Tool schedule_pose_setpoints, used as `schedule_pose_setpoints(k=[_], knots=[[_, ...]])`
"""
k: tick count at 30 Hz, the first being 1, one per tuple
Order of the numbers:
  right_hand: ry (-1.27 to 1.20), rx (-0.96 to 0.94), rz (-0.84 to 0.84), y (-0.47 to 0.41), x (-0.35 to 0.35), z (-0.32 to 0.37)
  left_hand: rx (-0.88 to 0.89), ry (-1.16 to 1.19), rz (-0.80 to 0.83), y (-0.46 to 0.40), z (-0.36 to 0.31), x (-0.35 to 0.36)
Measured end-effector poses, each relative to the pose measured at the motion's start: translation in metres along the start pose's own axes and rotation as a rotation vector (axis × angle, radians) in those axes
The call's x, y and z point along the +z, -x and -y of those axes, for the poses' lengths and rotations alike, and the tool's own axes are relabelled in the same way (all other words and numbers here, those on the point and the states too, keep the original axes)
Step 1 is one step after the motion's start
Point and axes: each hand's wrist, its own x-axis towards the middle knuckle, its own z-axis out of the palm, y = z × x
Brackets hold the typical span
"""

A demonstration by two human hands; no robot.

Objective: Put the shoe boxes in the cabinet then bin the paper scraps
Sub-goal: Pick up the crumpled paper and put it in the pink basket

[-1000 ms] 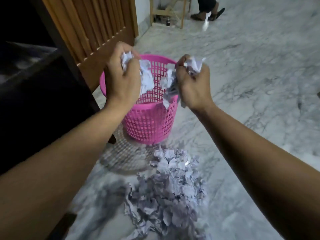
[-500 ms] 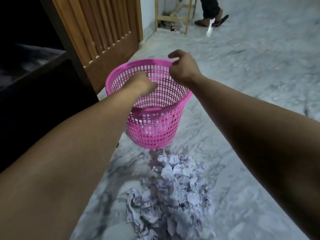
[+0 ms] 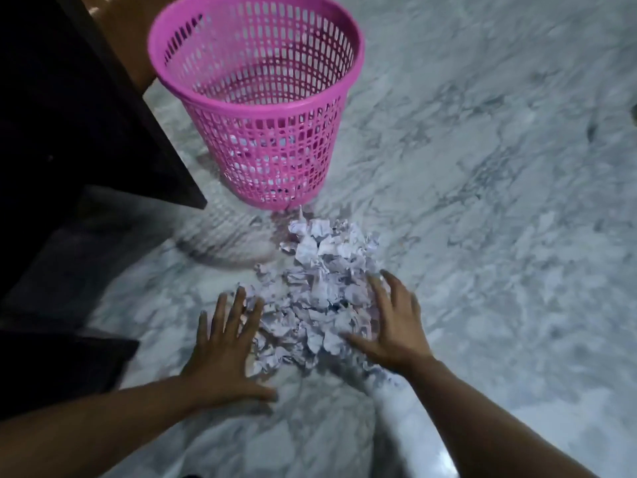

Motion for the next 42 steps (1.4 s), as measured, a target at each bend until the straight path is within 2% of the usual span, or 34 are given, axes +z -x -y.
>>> schedule_pose_setpoints(k=[2,3,5,9,14,19,23,28,32,37,42], knots=[[0.179,-0.065,0.196,0.026,0.024,-0.003,0.039,0.005,0.050,0.012,0.007,0.023],[0.217,-0.098,0.236,0.030,0.035,-0.001,0.053,0.024,0.045,0.011,0.005,0.029],[0.226,-0.128,0.245,0.023,0.049,0.008,0.060,0.073,-0.022,-0.001,-0.006,0.034],[0.235,-0.205,0.129,-0.009,0.053,0.030,0.110,0.143,-0.199,-0.039,-0.022,0.024],[0.143,-0.196,0.200,-0.028,0.036,0.037,0.257,0.153,-0.220,-0.059,-0.026,0.012],[-0.018,-0.066,0.081,-0.034,0.025,0.021,0.218,0.190,-0.215,-0.061,-0.036,0.001],[-0.252,0.080,-0.120,-0.040,0.008,0.020,0.175,0.235,-0.222,-0.058,-0.045,-0.014],[-0.553,0.192,-0.250,-0.056,-0.025,0.037,0.099,0.429,-0.302,-0.058,-0.059,-0.048],[-0.771,0.136,-0.363,-0.079,-0.058,0.070,0.138,0.662,-0.470,-0.064,-0.063,-0.085],[-0.998,-0.061,-0.510,-0.105,-0.122,0.134,0.202,0.927,-0.725,-0.059,-0.076,-0.167],[-1.045,-0.286,-0.650,-0.162,-0.214,0.188,0.256,1.085,-1.271,-0.060,-0.083,-0.307]])
